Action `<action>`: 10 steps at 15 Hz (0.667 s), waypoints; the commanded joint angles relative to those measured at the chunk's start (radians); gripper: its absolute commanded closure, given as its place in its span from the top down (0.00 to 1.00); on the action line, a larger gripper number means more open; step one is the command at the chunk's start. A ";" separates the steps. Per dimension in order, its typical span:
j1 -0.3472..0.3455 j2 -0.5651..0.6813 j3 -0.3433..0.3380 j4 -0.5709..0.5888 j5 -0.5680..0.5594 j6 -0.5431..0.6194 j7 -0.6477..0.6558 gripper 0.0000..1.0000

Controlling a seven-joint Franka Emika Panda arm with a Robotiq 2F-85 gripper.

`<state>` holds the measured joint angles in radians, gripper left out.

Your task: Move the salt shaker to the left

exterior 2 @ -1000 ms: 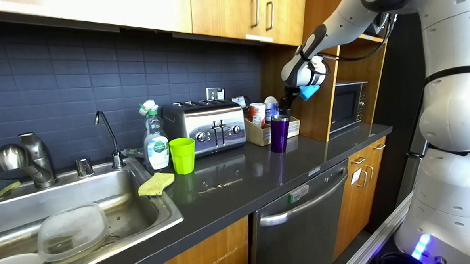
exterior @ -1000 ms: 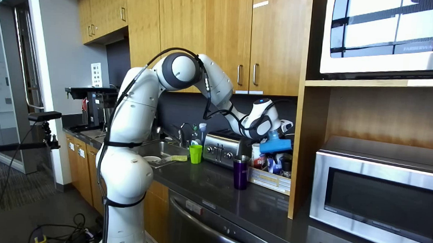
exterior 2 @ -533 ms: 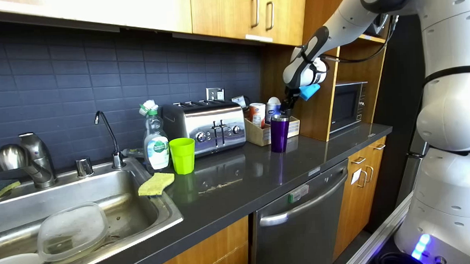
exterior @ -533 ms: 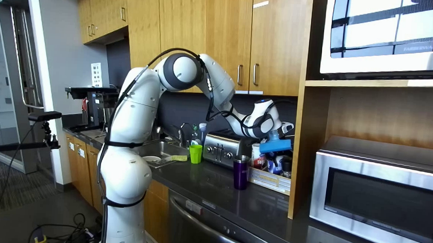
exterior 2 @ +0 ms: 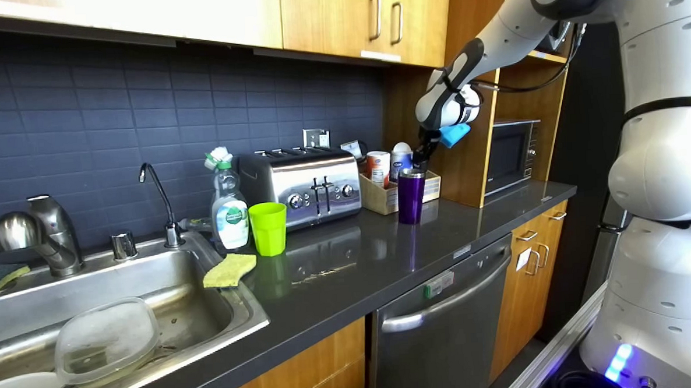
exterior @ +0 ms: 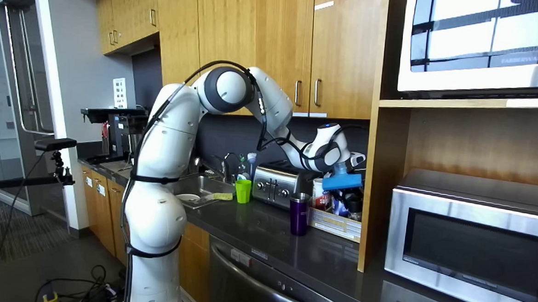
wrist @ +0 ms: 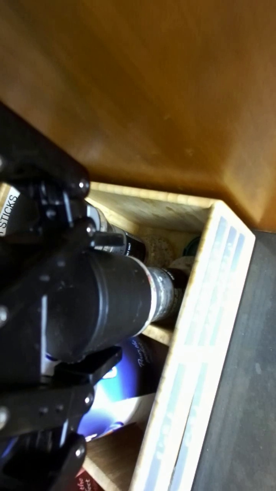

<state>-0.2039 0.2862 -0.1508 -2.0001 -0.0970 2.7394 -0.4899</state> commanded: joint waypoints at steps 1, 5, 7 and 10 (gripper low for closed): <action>-0.046 -0.007 0.039 0.008 0.029 -0.007 -0.028 0.40; -0.074 -0.047 0.073 -0.012 0.079 -0.001 -0.061 0.40; -0.077 -0.061 0.075 -0.023 0.080 0.008 -0.054 0.40; -0.083 -0.087 0.080 -0.050 0.092 0.017 -0.058 0.40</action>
<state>-0.2548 0.2666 -0.0944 -2.0042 -0.0423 2.7541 -0.4980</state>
